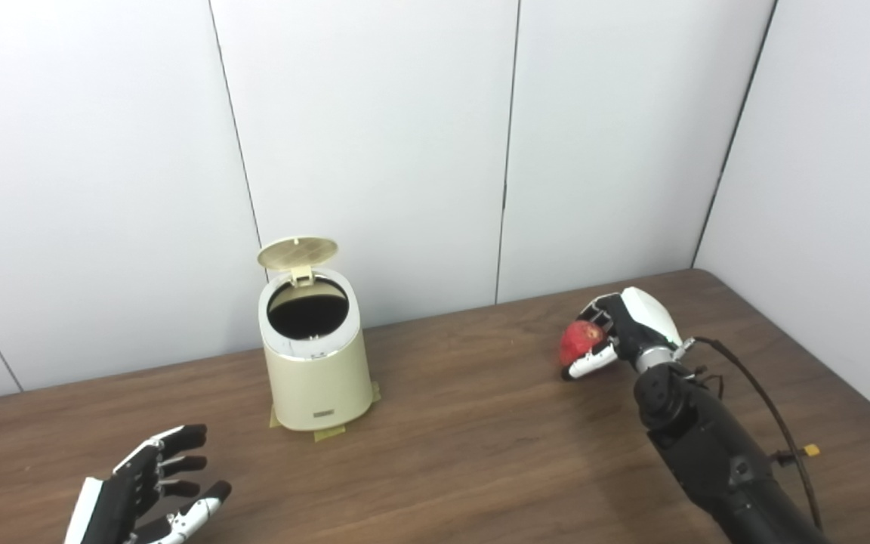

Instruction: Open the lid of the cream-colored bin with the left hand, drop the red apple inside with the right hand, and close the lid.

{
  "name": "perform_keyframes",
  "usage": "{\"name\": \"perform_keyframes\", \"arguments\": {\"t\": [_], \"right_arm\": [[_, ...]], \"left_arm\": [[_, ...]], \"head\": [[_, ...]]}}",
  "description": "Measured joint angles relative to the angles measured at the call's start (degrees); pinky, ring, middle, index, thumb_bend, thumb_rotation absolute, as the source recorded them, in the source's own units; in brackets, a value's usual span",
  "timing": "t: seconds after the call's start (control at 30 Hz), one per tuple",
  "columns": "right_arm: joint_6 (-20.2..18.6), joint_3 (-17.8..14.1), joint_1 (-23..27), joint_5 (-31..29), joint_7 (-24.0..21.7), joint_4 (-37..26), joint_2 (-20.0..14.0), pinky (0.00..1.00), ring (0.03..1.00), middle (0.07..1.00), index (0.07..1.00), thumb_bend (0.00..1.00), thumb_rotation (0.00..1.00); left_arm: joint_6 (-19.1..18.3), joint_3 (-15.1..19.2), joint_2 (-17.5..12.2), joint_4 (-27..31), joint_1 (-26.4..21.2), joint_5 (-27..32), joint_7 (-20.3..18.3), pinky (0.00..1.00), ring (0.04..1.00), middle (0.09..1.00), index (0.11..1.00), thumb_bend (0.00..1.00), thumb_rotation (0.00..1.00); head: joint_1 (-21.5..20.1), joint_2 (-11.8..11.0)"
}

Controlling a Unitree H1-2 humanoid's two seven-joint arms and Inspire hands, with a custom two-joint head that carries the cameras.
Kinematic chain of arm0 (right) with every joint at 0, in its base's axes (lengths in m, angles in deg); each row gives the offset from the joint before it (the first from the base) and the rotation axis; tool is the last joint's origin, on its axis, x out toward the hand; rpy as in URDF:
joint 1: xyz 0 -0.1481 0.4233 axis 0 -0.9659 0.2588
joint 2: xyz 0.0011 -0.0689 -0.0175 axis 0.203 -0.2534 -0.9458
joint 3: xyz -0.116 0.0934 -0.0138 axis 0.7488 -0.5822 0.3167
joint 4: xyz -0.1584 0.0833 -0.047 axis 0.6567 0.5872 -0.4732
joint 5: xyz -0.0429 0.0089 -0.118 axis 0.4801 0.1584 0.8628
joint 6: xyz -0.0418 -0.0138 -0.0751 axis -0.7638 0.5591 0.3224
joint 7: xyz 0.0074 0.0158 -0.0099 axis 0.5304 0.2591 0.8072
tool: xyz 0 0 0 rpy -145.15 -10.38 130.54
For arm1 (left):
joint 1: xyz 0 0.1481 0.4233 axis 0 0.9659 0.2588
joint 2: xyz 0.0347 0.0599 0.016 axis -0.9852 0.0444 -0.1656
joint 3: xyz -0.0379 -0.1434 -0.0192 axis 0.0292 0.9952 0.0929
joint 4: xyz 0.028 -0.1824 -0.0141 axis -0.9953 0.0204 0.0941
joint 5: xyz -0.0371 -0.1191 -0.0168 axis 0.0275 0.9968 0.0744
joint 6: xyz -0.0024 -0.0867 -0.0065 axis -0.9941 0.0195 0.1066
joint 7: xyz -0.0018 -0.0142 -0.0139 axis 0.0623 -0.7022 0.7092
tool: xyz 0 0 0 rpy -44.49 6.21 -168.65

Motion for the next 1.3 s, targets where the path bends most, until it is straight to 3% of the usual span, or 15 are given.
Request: {"name": "perform_keyframes", "arguments": {"t": [0.1,0.23,0.5,0.67,0.73,0.9,1.3], "right_arm": [[1.8,-0.5,-0.1,-0.9,0.3,-2.1,-0.1,0.40,0.427,0.508,0.483,0.52,0.00],[3.6,-0.3,0.7,-2.2,-0.6,-9.7,0.1,0.38,0.425,0.498,0.492,0.52,0.00],[0.2,2.5,6.3,-1.7,-5.8,-20.8,2.9,0.40,0.446,0.490,0.479,0.52,0.00],[1.2,4.1,8.7,-1.7,-6.7,-21.8,5.6,0.42,0.439,0.487,0.481,0.52,0.00],[1.1,4.0,9.8,-2.2,-6.9,-22.0,7.3,0.34,0.408,0.488,0.501,0.52,0.00],[0.3,4.9,12.0,-1.9,-7.5,-22.0,10.3,0.31,0.396,0.495,0.508,0.52,0.00],[1.1,7.2,13.1,-3.4,-9.1,-18.2,16.3,0.29,0.379,0.490,0.532,0.51,0.00]], "left_arm": [[-0.1,0.0,0.1,0.0,0.0,-0.1,0.2,0.64,0.745,0.803,0.780,0.58,0.05],[-0.1,-0.1,1.0,-1.3,-0.1,-0.1,0.6,0.67,0.775,0.834,0.823,0.59,0.06],[1.1,-1.0,2.4,-4.0,-0.5,-1.5,2.1,0.69,0.780,0.840,0.849,0.61,0.14],[2.1,-1.6,3.3,-5.3,-1.0,-2.0,3.0,0.66,0.777,0.844,0.852,0.62,0.14],[2.3,-1.8,3.7,-5.6,-1.1,-2.2,3.5,0.66,0.780,0.846,0.850,0.62,0.14],[2.6,-2.6,4.9,-6.5,-1.5,-2.5,4.8,0.68,0.792,0.846,0.849,0.61,0.14],[3.3,-3.7,6.2,-7.0,-2.0,-4.4,5.9,0.70,0.792,0.855,0.852,0.63,0.21]], "head": [[0.5,-0.4],[2.9,-1.1],[8.5,-2.0],[12.4,-2.7],[13.4,-2.8],[15.6,-3.0],[17.3,-2.7]]}}
